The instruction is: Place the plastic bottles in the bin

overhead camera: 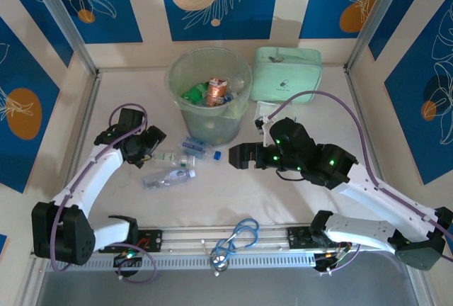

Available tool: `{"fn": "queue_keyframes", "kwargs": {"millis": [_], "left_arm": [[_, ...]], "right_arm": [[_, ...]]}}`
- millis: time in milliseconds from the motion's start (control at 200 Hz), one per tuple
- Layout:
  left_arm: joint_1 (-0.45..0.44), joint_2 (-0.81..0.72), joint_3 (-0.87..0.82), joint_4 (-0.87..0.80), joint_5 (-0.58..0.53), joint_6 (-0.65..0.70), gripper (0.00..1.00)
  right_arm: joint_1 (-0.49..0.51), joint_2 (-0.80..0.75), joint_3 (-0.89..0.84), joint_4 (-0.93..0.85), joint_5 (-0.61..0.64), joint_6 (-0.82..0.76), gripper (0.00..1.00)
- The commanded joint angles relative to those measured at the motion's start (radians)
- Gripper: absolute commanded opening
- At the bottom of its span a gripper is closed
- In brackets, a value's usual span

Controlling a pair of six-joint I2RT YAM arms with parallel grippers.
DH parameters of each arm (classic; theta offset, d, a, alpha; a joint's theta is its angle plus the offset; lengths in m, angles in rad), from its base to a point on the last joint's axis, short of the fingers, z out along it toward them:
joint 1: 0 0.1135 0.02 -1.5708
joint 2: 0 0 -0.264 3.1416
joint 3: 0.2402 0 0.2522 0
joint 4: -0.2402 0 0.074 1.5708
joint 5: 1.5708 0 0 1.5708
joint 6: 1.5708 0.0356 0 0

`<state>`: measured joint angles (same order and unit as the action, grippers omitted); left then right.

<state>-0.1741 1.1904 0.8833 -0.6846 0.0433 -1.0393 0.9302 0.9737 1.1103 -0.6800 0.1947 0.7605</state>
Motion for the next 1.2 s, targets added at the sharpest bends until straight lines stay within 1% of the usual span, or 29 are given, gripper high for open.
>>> {"fn": "queue_keyframes", "kwargs": {"millis": [0, 90, 205, 315, 425, 580, 760, 925, 1195], "left_arm": [[0.009, -0.076, -0.022, -0.107, -0.043, 0.038, 0.87], [0.008, -0.175, -0.074, -0.177, -0.041, 0.016, 0.86], [-0.007, -0.299, -0.132, -0.254, -0.042, -0.075, 0.84], [-0.050, -0.342, -0.155, -0.302, -0.062, -0.156, 0.83], [-0.097, -0.317, -0.181, -0.306, -0.066, -0.213, 0.83], [-0.138, -0.274, -0.232, -0.237, -0.043, -0.307, 0.84], [-0.153, -0.224, -0.262, -0.157, -0.043, -0.380, 0.86], [-0.154, -0.169, -0.266, -0.105, -0.057, -0.398, 0.87], [-0.159, -0.090, -0.290, -0.034, -0.039, -0.416, 0.86]], "right_arm": [[0.008, 0.000, -0.004, 0.007, 0.024, 0.007, 0.98], [0.004, 0.003, -0.012, 0.010, 0.024, -0.001, 0.99], [-0.009, 0.024, -0.008, 0.023, 0.006, -0.010, 0.99], [-0.007, 0.041, -0.001, 0.035, -0.001, -0.016, 0.99], [-0.003, 0.046, 0.003, 0.035, 0.003, -0.018, 0.99], [0.001, 0.028, -0.007, 0.027, 0.014, -0.010, 0.98], [0.003, 0.010, -0.018, 0.014, 0.022, -0.004, 0.98], [0.001, 0.017, -0.010, 0.013, 0.020, -0.009, 0.98], [-0.004, 0.038, 0.011, 0.007, 0.015, -0.020, 0.98]]}}
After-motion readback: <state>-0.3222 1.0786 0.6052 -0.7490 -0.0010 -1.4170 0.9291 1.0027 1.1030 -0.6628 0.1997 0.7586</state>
